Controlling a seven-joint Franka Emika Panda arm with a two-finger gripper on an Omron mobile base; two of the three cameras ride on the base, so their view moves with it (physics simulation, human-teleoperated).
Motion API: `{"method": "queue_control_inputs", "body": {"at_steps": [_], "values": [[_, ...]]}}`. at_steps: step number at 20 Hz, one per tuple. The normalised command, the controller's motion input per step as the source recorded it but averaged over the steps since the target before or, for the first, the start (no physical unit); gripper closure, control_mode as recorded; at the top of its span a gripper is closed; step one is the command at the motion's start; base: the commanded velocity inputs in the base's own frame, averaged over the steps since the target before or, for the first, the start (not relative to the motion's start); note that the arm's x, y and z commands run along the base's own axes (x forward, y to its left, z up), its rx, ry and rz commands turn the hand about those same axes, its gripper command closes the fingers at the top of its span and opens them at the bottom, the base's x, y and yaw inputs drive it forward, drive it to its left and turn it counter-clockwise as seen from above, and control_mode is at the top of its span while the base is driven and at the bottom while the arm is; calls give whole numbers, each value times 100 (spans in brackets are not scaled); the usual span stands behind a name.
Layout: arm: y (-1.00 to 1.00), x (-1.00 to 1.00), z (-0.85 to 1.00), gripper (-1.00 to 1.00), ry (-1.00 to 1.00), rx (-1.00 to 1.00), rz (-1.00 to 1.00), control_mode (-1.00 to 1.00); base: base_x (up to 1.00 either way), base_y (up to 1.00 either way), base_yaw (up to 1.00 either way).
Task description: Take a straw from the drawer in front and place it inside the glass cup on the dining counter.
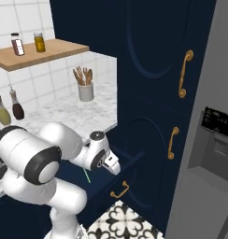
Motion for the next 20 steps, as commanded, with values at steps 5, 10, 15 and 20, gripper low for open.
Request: {"method": "queue_control_inputs", "body": {"at_steps": [5,10,15,20], "values": [[-57,-2,-28,-100,0,-6,-8,-100,0,0,0],[-92,-21,-7,-100,4,-10,-16,-100,0,0,0],[-12,-56,42,-100,-1,-2,1,-100,0,0,0],[99,-14,81,-100,7,0,25,-100,0,0,0]]}}
